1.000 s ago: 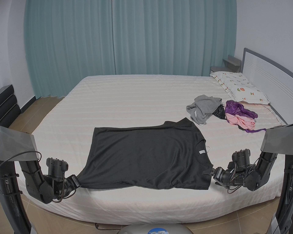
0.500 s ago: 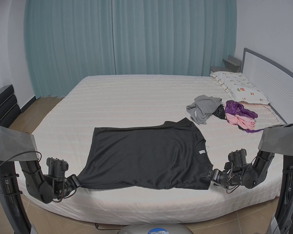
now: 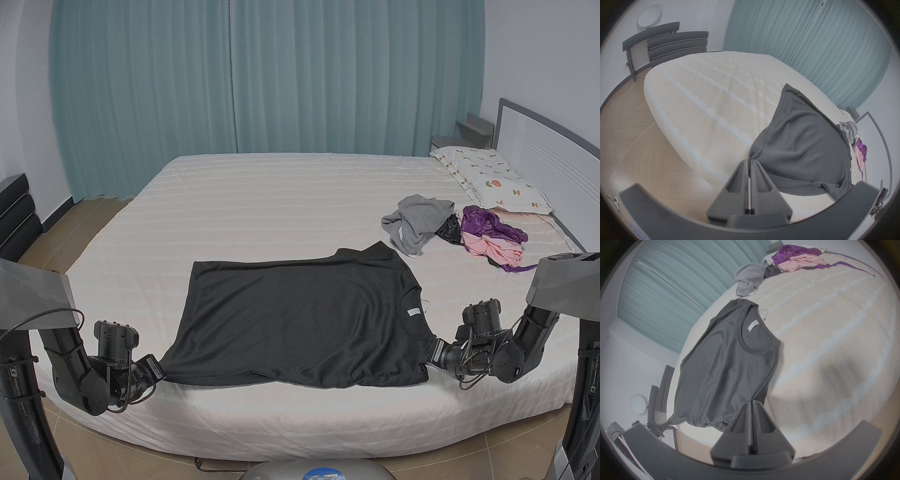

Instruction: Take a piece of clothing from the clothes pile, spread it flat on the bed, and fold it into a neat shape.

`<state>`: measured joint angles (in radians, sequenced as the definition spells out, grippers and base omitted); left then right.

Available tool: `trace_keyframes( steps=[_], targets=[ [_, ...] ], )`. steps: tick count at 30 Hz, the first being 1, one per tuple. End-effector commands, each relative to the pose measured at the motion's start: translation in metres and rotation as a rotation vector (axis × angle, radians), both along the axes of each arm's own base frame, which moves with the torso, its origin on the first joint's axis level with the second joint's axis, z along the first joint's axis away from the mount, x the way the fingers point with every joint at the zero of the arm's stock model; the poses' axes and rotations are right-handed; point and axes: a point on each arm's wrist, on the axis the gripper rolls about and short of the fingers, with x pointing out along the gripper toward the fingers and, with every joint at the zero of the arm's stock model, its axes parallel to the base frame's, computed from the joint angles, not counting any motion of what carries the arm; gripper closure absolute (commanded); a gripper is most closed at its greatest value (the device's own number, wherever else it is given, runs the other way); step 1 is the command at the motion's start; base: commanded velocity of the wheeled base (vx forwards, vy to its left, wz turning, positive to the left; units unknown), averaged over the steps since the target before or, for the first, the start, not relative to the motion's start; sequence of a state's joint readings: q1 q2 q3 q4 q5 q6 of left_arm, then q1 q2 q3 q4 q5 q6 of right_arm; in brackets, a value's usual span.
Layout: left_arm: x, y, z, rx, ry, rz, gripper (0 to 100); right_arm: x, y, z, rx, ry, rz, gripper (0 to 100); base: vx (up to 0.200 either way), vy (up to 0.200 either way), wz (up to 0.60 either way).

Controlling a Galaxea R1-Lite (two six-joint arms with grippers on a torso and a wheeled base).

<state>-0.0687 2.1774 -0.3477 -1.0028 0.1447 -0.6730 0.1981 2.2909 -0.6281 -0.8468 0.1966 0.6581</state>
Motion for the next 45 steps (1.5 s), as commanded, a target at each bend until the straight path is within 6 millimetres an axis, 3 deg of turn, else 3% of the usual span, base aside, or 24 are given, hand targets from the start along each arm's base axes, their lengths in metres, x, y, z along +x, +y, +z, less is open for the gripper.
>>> trace_keyframes(
  steps=[1,6,13,34,42,43,45],
  targets=[
    [0.009,0.001,0.002,-0.045,-0.037,0.046,100,0.013,-0.002,0.015,0.036,-0.064,-0.040,100,0.000,0.000,0.00],
    [0.019,0.001,0.006,-0.110,-0.085,0.110,100,0.027,-0.001,0.025,0.089,-0.117,-0.087,100,0.000,0.000,0.00],
    [0.033,0.005,0.004,-0.163,-0.120,0.173,100,0.065,-0.005,0.042,0.122,-0.240,-0.125,100,0.000,0.000,0.00],
    [0.042,0.004,-0.009,-0.215,-0.103,0.193,100,0.147,0.007,0.009,0.114,-0.288,-0.154,100,0.000,0.000,0.00],
    [0.042,0.004,-0.009,-0.219,-0.102,0.191,100,0.153,0.009,0.005,0.121,-0.283,-0.199,100,0.000,0.000,0.00],
    [0.042,0.004,-0.009,-0.220,-0.102,0.192,100,0.152,0.008,0.005,0.121,-0.281,-0.200,0,0.000,0.000,0.00],
    [0.042,0.004,-0.009,-0.219,-0.102,0.191,100,0.151,0.007,0.007,0.125,-0.279,-0.204,0,0.000,0.000,0.00]
  ],
)
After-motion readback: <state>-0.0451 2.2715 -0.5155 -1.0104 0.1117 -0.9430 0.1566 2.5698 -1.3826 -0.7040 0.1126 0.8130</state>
